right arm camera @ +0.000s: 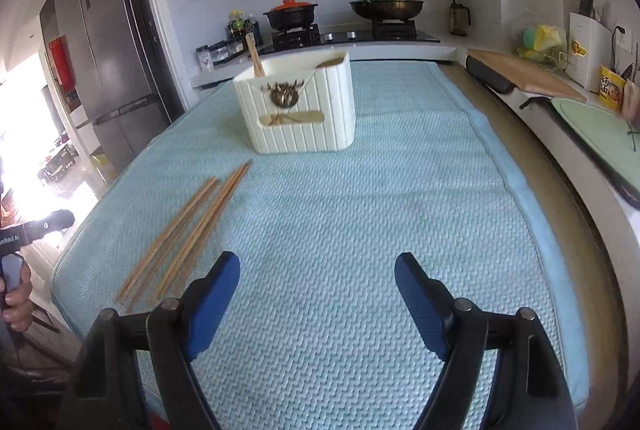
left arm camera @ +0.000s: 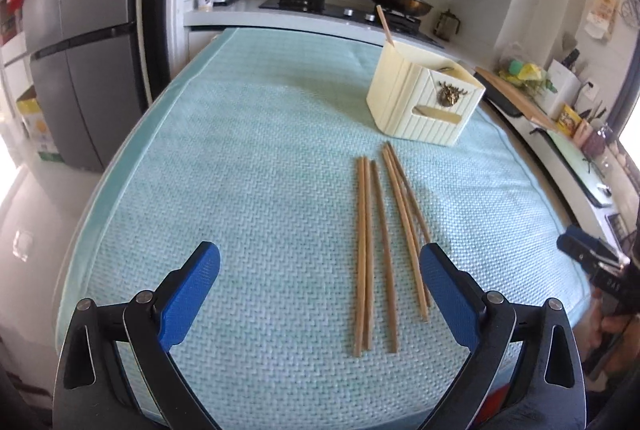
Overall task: Organize utensils
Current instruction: 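Withdraw both open tools from the holder back over the loose chopsticks, then grasp a wooden chopstick with the right tool while the left tool grasps another chopstick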
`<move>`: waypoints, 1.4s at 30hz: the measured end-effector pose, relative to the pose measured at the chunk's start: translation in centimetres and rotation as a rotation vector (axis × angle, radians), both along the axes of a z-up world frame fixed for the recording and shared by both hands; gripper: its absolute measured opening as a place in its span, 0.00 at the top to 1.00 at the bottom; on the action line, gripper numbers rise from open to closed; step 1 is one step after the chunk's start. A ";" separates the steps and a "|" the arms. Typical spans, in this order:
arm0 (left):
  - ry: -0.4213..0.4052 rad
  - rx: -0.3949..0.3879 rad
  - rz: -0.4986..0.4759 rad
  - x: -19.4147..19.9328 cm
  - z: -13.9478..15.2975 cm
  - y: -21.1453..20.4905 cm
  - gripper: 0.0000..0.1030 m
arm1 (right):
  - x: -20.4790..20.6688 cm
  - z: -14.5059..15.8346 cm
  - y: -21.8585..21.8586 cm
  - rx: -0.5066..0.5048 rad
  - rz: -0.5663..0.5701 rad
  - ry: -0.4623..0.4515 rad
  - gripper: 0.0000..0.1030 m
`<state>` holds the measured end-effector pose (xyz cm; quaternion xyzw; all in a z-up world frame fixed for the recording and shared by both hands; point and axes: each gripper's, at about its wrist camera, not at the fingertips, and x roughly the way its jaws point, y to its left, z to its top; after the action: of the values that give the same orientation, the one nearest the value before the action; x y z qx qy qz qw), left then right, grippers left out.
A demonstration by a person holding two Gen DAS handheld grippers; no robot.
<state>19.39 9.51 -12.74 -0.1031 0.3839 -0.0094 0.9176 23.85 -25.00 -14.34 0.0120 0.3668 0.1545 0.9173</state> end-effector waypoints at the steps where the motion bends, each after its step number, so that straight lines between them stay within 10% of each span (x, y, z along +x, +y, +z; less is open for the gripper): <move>1: 0.009 -0.009 0.005 0.1 -0.4 -0.3 0.01 | -0.2 -0.5 0.3 -0.005 0.000 0.012 0.21; 18: 0.073 -0.004 0.004 1.9 -3.7 0.0 0.01 | 1.7 -2.6 5.1 -0.028 0.066 0.078 0.21; 29: 0.112 0.123 -0.112 8.3 -4.8 -1.7 0.01 | 6.2 -2.7 9.9 -0.070 0.162 0.086 0.59; 42: 0.143 0.104 -0.064 8.2 -5.6 -0.2 0.01 | 10.6 -5.0 16.2 -0.152 0.289 0.133 0.68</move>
<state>27.60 9.30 -18.33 -0.0434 0.4517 -0.0115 0.8910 34.48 -8.82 -19.37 -0.0998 0.4351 0.2554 0.8576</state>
